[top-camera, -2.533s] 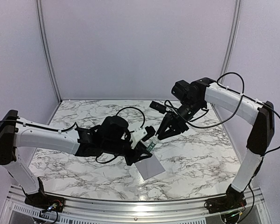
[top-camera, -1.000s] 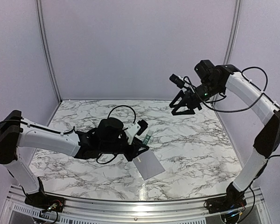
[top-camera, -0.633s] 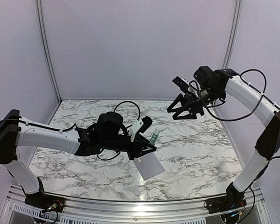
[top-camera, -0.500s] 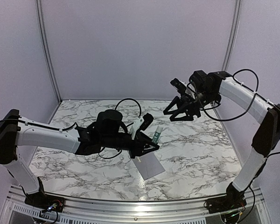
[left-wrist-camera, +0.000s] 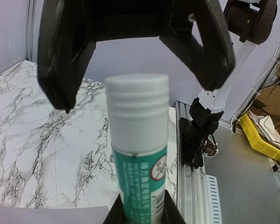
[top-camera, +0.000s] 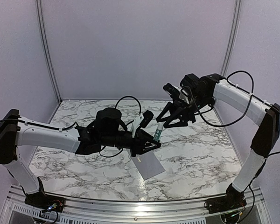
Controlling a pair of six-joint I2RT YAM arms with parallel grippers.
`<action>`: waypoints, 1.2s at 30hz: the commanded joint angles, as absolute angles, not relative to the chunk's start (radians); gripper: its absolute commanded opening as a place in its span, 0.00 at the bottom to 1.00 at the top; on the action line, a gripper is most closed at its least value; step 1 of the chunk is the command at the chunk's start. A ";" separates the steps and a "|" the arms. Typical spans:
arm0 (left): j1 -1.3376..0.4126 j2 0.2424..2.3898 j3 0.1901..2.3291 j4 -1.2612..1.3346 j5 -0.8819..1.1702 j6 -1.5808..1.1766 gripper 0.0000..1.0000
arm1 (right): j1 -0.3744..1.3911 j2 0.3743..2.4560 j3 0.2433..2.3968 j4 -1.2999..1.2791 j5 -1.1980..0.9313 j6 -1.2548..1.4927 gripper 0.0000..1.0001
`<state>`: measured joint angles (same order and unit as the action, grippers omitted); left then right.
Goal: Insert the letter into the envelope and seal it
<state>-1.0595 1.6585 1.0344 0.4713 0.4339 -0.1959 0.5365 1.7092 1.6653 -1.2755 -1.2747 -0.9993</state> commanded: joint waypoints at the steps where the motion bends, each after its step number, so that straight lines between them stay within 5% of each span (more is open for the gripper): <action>1: -1.062 1.659 1.065 0.521 0.441 -0.198 0.00 | 0.542 1.701 1.658 -1.249 -1.293 -0.979 0.44; 18: -1.062 1.688 1.079 0.541 0.364 -0.222 0.00 | 0.547 1.686 1.575 -1.077 -1.273 -0.789 0.06; 25: -1.097 1.720 1.075 0.553 -0.087 -0.314 0.00 | 0.560 1.621 1.392 -0.649 -0.767 -0.289 0.00; 30: -1.097 1.742 1.057 0.557 -0.062 -0.325 0.00 | 0.533 1.635 1.428 -0.676 -0.830 -0.297 0.08; 36: -1.091 1.714 0.986 0.543 -0.033 -0.339 0.00 | 0.441 1.629 1.581 -0.809 -0.966 -0.393 0.54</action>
<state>-1.0969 1.7512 1.0286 0.4999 -0.0158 -0.3115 0.5140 1.6375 1.4727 -0.7452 -0.9306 -0.3470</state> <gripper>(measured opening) 0.172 0.443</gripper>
